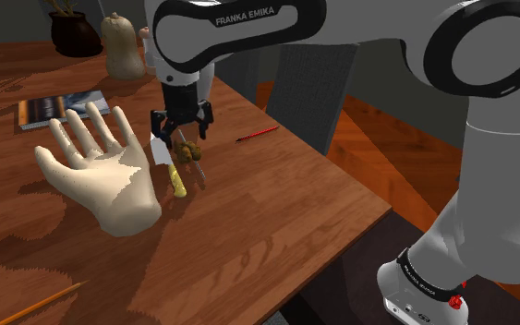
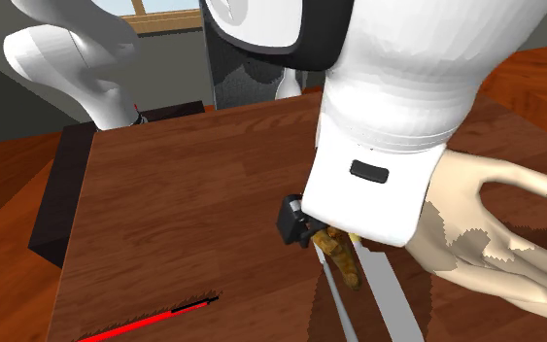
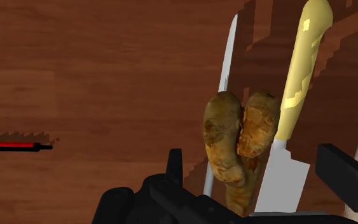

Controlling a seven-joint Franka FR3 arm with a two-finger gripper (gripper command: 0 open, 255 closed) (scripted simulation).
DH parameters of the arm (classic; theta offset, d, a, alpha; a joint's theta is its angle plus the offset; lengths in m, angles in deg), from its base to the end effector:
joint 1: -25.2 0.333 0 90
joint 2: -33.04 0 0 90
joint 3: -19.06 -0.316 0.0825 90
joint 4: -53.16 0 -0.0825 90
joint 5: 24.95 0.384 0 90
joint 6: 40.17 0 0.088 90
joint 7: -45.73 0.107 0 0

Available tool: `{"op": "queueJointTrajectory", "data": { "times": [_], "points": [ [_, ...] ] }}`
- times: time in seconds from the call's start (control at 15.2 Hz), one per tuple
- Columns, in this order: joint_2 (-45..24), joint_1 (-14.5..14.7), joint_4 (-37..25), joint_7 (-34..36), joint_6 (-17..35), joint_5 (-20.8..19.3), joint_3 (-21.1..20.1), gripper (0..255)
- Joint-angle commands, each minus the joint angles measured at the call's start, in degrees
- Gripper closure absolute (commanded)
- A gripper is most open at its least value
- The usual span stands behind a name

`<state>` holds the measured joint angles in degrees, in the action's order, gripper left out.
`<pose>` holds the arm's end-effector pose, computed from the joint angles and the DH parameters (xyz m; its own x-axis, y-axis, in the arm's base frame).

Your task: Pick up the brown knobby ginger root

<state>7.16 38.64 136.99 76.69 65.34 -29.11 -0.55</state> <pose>0.5915 0.3348 0.4303 0.9962 0.0309 -0.0809 0.0275 -0.9987 -0.0424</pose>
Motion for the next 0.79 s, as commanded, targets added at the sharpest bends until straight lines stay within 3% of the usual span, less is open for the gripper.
{"op": "queueJointTrajectory", "data": {
  "times": [0.0, 0.33, 0.4, 0.73],
  "points": [
    [-0.2, -0.1, 1.2, 0.0, 1.4, -0.1, 0.1, 0],
    [-0.8, -0.1, 3.1, 0.0, 3.9, -0.3, 0.2, 0],
    [-0.9, 0.0, 2.9, 0.1, 3.8, -0.3, 0.2, 255],
    [-0.9, -0.1, 3.0, 0.0, 3.8, -0.3, 0.2, 255]
  ]
}}
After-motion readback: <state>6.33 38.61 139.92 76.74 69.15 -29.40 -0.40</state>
